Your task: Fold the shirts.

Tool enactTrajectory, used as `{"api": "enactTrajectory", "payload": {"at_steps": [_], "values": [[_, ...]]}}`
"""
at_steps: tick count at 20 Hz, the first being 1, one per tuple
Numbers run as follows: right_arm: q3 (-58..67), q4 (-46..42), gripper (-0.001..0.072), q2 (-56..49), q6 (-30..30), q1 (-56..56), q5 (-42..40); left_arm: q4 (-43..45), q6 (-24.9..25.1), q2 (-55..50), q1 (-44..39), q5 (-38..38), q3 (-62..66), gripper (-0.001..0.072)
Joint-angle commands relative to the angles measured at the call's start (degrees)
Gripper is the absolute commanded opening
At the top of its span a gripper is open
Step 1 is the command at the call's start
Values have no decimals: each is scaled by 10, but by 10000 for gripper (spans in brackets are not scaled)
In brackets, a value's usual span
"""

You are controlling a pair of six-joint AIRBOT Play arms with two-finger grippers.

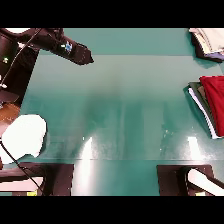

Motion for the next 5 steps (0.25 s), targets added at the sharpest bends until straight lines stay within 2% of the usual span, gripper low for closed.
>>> {"api": "enactTrajectory", "payload": {"at_steps": [1, 5], "values": [[0, 5, 16, 0, -5, 54, -10, 0, 0, 0, 0, 0, 0, 25], [0, 6, 16, 0, -5, 63, -10, 0, 0, 0, 0, 0, 0, 25]]}}
